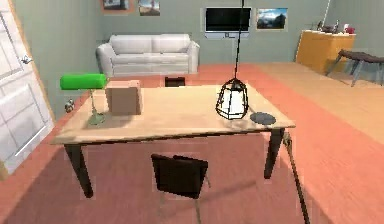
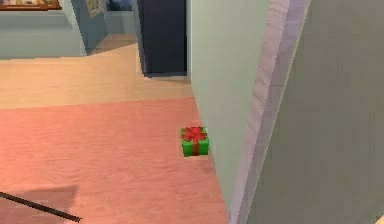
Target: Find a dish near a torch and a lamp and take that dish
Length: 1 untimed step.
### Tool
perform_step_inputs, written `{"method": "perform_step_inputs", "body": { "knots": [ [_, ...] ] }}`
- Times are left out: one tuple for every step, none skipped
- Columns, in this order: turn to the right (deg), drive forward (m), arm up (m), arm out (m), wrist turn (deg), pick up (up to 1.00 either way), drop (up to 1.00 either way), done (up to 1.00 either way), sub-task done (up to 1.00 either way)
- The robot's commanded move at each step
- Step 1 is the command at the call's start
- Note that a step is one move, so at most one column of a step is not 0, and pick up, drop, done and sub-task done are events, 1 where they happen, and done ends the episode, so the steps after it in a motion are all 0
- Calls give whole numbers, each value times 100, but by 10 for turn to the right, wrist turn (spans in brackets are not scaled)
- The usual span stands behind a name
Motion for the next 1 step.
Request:
{"method": "perform_step_inputs", "body": {
  "knots": [
    [0,25,0,0,0,0,0,0,0]
  ]
}}
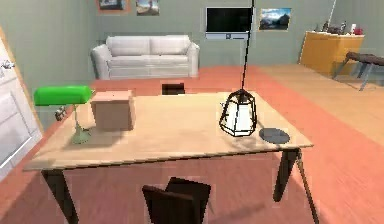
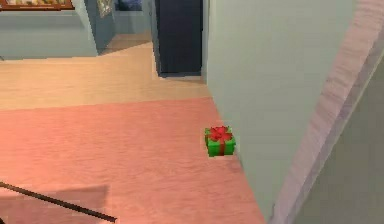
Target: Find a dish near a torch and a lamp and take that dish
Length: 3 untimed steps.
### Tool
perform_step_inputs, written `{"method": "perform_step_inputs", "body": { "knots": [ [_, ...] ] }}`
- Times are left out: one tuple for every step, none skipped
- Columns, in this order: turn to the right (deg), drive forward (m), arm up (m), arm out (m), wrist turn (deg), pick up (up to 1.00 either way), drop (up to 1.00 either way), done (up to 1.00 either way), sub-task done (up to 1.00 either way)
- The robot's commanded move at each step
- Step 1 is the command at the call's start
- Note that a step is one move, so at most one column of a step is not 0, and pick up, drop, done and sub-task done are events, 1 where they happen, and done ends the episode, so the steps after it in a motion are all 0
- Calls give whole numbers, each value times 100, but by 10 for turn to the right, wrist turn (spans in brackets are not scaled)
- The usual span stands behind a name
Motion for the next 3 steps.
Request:
{"method": "perform_step_inputs", "body": {
  "knots": [
    [450,0,0,0,0,0,0,0,0],
    [390,0,0,0,0,0,0,0,0],
    [0,5,0,0,0,0,0,0,0]
  ]
}}
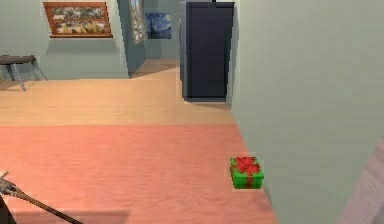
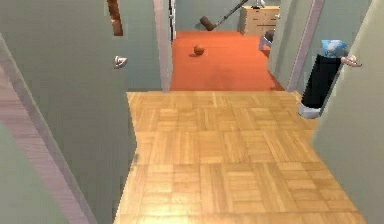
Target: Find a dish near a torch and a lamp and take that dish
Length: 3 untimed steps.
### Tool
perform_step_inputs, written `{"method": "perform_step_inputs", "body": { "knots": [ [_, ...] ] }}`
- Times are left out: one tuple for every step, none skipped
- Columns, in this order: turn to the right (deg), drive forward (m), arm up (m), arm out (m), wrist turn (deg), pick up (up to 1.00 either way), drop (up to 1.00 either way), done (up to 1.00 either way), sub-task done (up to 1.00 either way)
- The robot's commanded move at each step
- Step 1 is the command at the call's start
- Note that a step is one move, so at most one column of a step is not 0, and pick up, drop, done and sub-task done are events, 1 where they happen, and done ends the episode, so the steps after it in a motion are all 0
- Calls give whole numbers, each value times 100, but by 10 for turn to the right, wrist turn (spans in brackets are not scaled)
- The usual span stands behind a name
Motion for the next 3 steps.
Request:
{"method": "perform_step_inputs", "body": {
  "knots": [
    [-240,0,0,0,0,0,0,0,0],
    [0,100,0,0,0,0,0,0,0],
    [0,45,0,0,0,0,0,0,0]
  ]
}}
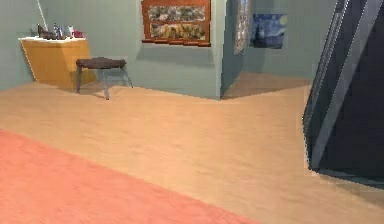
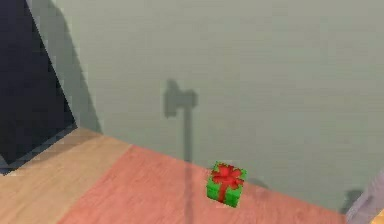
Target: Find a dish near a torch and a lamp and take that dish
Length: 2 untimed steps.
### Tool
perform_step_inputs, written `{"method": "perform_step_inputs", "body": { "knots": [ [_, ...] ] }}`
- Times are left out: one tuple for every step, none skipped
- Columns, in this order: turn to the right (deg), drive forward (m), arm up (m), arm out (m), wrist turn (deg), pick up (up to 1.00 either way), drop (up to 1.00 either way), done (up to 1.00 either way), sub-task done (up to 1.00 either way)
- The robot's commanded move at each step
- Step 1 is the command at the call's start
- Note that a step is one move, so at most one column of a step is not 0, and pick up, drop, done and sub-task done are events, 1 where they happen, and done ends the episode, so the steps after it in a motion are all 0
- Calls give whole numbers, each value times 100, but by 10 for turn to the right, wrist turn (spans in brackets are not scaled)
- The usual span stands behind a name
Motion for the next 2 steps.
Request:
{"method": "perform_step_inputs", "body": {
  "knots": [
    [-450,0,0,0,0,0,0,0,0],
    [-90,0,0,0,0,0,0,0,0]
  ]
}}
